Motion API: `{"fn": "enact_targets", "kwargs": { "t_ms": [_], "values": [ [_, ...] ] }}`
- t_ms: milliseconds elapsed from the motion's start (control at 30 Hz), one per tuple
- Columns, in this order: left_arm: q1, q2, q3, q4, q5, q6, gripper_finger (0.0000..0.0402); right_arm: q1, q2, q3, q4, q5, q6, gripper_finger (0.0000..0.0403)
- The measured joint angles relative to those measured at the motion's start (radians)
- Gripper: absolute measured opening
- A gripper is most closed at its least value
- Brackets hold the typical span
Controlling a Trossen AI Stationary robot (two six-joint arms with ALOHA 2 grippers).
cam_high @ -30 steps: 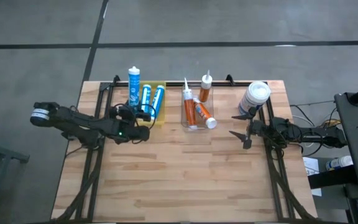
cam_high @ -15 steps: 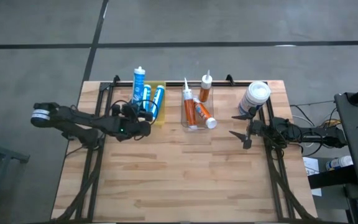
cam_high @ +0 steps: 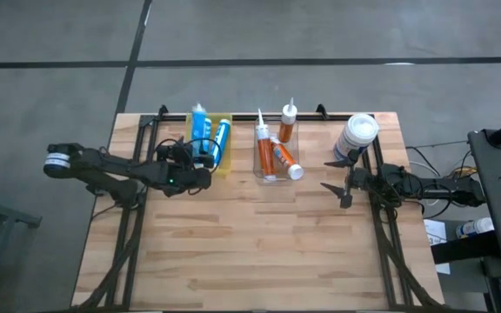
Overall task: Pick & place silicon tubes, Sealant and Lysol wipes
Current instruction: Put the blue sealant into the yellow bin, then return to Home Position
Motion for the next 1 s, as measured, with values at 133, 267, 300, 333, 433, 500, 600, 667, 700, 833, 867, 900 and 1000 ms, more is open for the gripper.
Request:
{"fn": "enact_targets", "kwargs": {
  "t_ms": [133,267,300,333,433,500,600,667,700,833,867,900,1000],
  "values": [
    [0.002,0.0,0.0,0.001,0.004,0.0,0.0352,0.0,0.0,0.0,0.0,0.0,0.0,0.032],
    [0.002,0.0,0.0,0.002,0.008,0.0,0.0359,0.0,0.0,0.0,0.0,0.0,0.0,0.032],
    [0.002,0.0,0.0,0.005,0.009,0.0,0.0359,0.0,0.0,0.0,0.0,0.0,0.0,0.032],
    [0.002,0.0,0.0,0.007,0.009,0.0,0.0359,0.0,0.0,0.0,0.0,0.0,0.0,0.032],
    [0.002,0.0,0.0,0.007,0.011,0.0,0.0359,0.0,0.0,0.0,0.0,0.0,0.0,0.032],
    [0.003,0.0,0.0,0.007,0.012,0.0,0.0359,0.0,0.0,0.0,0.0,0.0,0.0,0.032],
    [0.003,0.0,0.0,0.012,0.012,0.008,0.036,0.0,0.0,0.0,0.0,0.0,0.0,0.032],
    [0.003,0.0,0.001,0.026,0.017,0.026,0.036,0.0,0.0,0.0,0.0,0.0,0.0,0.032],
    [0.003,0.0,0.005,0.026,0.023,0.038,0.036,0.0,0.0,0.0,0.0,0.0,0.0,0.032],
    [-0.015,-0.002,0.059,0.029,0.066,0.161,0.036,0.0,0.0,0.0,0.0,0.0,0.0,0.032],
    [-0.023,-0.002,0.075,0.029,0.083,0.193,0.036,0.0,0.0,0.0,0.0,0.0,0.0,0.032],
    [-0.032,-0.002,0.09,0.029,0.097,0.216,0.036,0.0,0.0,0.0,0.0,0.0,0.0,0.032],
    [-0.066,-0.002,0.139,0.027,0.122,0.265,0.036,0.0,0.0,0.0,0.0,0.0,0.0,0.032]
  ]
}}
